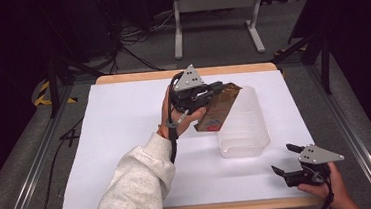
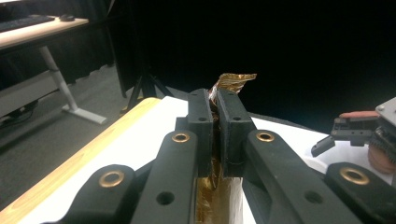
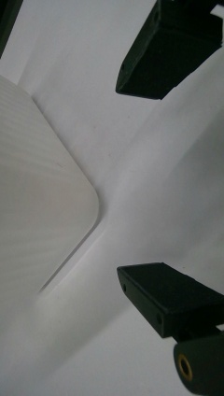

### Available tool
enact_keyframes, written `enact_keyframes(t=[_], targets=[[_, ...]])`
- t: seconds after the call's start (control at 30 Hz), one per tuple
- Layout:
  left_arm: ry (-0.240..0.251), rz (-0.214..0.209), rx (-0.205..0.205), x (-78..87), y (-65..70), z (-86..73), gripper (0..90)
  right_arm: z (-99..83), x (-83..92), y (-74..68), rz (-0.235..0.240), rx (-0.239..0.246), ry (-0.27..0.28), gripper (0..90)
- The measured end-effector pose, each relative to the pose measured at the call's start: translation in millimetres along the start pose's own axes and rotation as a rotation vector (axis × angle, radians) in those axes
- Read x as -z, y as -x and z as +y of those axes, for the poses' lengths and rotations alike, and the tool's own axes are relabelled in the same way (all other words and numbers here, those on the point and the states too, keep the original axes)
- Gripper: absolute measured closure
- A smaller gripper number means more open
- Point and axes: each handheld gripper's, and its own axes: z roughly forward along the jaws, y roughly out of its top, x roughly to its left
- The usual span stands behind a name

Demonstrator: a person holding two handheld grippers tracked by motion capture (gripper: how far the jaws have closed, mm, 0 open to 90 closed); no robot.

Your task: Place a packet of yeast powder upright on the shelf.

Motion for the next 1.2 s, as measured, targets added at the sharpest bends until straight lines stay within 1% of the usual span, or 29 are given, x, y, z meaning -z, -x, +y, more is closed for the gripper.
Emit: enact_keyframes(t=[0.1,0.13,0.17,0.2,0.33,0.43,0.47,0.6,0.67,0.83,0.9,1.1,1.13,1.2], targets=[[0.003,-0.005,0.000,-2.7,1.3,1.4,85.4,-0.1,-0.3,0.0,-0.001,0.000,0.000,11.5],[0.009,-0.010,0.006,-4.3,1.5,2.0,85.4,-0.1,-0.3,-0.1,-0.001,0.001,-0.001,11.5],[0.009,-0.018,0.002,-5.5,1.4,2.7,85.4,-0.1,-0.4,-0.1,-0.002,0.002,-0.002,11.5],[0.013,-0.020,0.008,-7.5,2.7,3.2,85.4,-0.1,-0.5,0.0,-0.001,0.001,-0.002,11.5],[0.016,-0.038,0.004,-13.1,5.4,4.7,85.4,-0.4,-1.0,0.5,0.000,-0.002,-0.005,11.6],[0.021,-0.047,0.013,-17.0,7.9,4.6,85.4,-0.7,-1.0,0.4,0.002,-0.003,-0.007,11.5],[0.023,-0.057,0.016,-19.0,8.8,4.3,85.4,-0.7,-0.8,0.6,0.000,-0.002,-0.007,11.5],[0.023,-0.065,0.020,-24.0,12.1,4.1,85.4,-0.8,-0.7,0.4,0.000,-0.002,-0.008,11.5],[0.023,-0.075,0.015,-28.0,15.5,3.9,85.4,-0.8,-0.8,0.6,0.000,-0.002,-0.007,11.6],[0.035,-0.091,0.019,-29.9,18.7,4.3,85.4,-0.9,-1.0,0.4,0.001,-0.002,-0.009,11.5],[0.040,-0.092,0.012,-29.0,20.9,6.7,85.4,-1.1,-1.0,0.6,-0.001,-0.003,-0.010,11.5],[0.056,-0.100,0.018,-28.3,24.0,12.4,85.4,-0.8,-1.9,0.1,-0.001,-0.002,-0.011,11.5],[0.058,-0.100,0.013,-28.0,24.8,13.6,85.4,-0.7,-1.8,-0.1,-0.002,-0.003,-0.011,11.5],[0.069,-0.112,0.021,-27.8,27.2,15.9,85.4,-0.4,-1.2,-0.4,-0.005,-0.002,-0.011,11.5]])
